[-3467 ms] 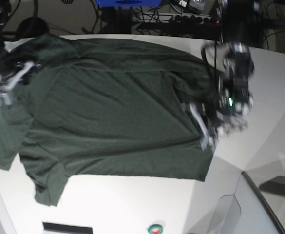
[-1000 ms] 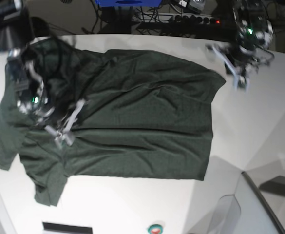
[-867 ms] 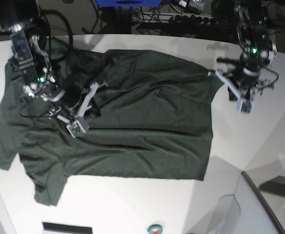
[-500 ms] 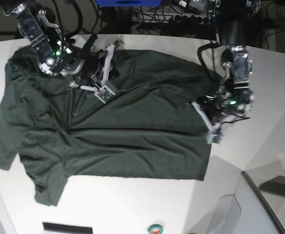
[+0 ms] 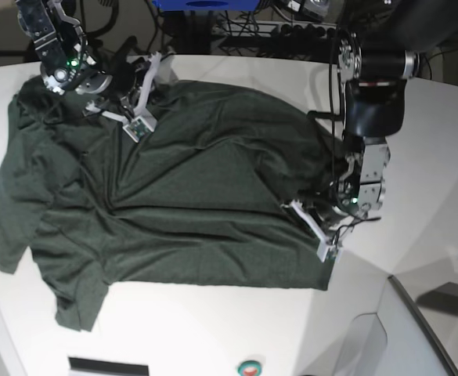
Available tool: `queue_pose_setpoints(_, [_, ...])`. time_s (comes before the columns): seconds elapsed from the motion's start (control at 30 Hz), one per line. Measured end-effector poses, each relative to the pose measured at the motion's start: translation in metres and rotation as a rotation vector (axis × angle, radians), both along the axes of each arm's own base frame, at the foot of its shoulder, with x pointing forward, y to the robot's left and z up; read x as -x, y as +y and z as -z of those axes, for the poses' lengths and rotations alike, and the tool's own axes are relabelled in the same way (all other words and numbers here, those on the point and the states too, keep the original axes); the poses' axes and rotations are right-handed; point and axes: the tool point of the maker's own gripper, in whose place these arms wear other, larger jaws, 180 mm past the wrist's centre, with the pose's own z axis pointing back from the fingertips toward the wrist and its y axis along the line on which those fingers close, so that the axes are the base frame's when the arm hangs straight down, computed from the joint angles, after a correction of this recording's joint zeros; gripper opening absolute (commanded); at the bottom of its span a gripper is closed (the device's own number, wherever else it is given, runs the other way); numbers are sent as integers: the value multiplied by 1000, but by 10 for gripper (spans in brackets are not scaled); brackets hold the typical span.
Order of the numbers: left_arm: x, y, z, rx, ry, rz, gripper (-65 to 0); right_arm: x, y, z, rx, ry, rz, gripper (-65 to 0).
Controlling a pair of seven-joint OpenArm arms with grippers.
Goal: Layout the t-shirt on the table in an organized manner, then fold the t-shirt properly
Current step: 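Pull the shirt edges apart with both grippers, then release the left gripper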
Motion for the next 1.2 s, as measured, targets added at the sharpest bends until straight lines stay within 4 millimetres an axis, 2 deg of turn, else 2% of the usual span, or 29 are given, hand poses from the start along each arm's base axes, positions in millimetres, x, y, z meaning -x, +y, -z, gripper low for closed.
queue_pose_setpoints(0.13, [-15,-3,-7,-18,-8,-19,-650,2,-6,1,-5,-10,23,-650])
queue_pose_setpoints(0.2, [-13,-4,-11,-36,19,-7,-650,7,-4,1,-17,-11,28,-650])
queue_pose_setpoints(0.3, [-14,-2,-39,-74,-34,10,-650,15,-4,4,-18,6,28,-650])
queue_pose_setpoints(0.37, [-10,8,-64,-89,-95,-18,-650,12,-4,3,-20,-1,29,-650])
queue_pose_setpoints(0.43, [3,31,-87,-106,-145,-80,-650,7,-4,0,-23,-18,31,-650])
queue_pose_setpoints(0.53, [41,71,-104,-120,-170,-193,-650,9,-4,1,-25,-15,32,-650])
queue_pose_setpoints(0.6, [68,82,-109,-36,-198,-214,-650,12,-3,2,-23,-5,30,-650])
queue_pose_setpoints(0.63, [82,87,-109,13,-207,-224,-650,11,-3,2,-24,-9,30,-650])
queue_pose_setpoints(0.73, [125,103,-95,98,-165,-256,-425,9,-4,1,-23,-12,30,-650])
queue_pose_setpoints(0.8, [150,112,-86,148,-134,-283,-304,10,-3,1,-24,-11,30,-650])
queue_pose_setpoints(0.9, [171,117,-71,232,-107,-313,-181,9,-3,1,-25,-12,30,-650])
queue_pose_setpoints(1.0, [181,118,-55,269,-74,-321,-128,10,-4,2,-23,-11,29,-650])
queue_pose_setpoints(1.13, [187,113,-48,287,-55,-293,-130,10,-4,2,-23,-10,30,-650])
queue_pose_setpoints(1.2, [182,112,-46,302,-58,-296,-132,10,-4,2,-23,-10,30,-650])
